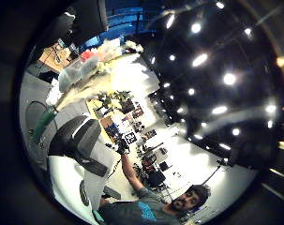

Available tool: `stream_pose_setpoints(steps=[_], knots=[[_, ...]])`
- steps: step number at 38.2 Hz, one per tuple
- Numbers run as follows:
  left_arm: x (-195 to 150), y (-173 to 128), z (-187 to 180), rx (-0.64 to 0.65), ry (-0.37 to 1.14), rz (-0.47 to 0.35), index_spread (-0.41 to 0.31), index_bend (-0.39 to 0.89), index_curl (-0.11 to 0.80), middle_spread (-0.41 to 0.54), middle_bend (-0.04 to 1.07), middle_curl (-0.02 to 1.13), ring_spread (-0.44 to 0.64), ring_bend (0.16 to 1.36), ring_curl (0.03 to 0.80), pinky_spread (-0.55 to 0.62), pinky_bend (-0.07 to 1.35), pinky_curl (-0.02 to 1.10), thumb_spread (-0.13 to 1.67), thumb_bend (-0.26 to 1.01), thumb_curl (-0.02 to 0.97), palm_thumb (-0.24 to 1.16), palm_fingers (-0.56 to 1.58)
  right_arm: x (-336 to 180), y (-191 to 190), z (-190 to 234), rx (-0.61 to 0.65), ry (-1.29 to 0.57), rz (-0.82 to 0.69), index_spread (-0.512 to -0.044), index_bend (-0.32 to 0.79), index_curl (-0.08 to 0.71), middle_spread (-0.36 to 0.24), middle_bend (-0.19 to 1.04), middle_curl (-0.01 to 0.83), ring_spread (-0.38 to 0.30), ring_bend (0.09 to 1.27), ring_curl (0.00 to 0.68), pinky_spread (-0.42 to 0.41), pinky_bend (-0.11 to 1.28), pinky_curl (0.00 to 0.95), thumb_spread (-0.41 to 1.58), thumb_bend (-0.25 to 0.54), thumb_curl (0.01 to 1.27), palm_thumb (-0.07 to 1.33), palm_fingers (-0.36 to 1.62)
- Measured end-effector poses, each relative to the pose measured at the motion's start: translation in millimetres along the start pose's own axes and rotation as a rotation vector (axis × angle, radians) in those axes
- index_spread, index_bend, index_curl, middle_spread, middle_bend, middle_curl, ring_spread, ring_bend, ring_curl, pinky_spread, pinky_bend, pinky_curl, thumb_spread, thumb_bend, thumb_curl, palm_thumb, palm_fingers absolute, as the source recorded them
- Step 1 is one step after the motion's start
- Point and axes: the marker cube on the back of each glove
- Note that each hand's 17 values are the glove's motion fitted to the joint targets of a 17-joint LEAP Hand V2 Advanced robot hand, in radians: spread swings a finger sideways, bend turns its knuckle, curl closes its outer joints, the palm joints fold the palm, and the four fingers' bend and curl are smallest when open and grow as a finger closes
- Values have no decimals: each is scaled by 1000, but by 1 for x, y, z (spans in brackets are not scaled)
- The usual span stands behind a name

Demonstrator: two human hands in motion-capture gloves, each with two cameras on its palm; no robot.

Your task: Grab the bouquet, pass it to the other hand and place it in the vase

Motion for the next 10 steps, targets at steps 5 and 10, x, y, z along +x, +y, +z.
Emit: stream_pose_setpoints(steps=[5, 10], knots=[[1, 17, -22, -3, -24, -92, -94, 116, 385, -154, 189, 495, -111, 543, 397, 338, 213, 368, 1041, -32, 257, 540, 520, -7, 0, -2, 26, 3, -15, -328, 194, 414, 58, 141, 283, 202, 219, 314, 361, 513, 357, 1167, -16, 445, 824, 387], [10, 28, -36, -16, -94, -81, -87, 138, 375, -130, 176, 478, -68, 536, 394, 368, 198, 364, 1017, -37, 255, 510, 494, -10, -16, 5, 62, 2, -30, -331, 195, 417, 58, 135, 272, 202, 219, 317, 361, 514, 358, 1168, -16, 441, 825, 384]])
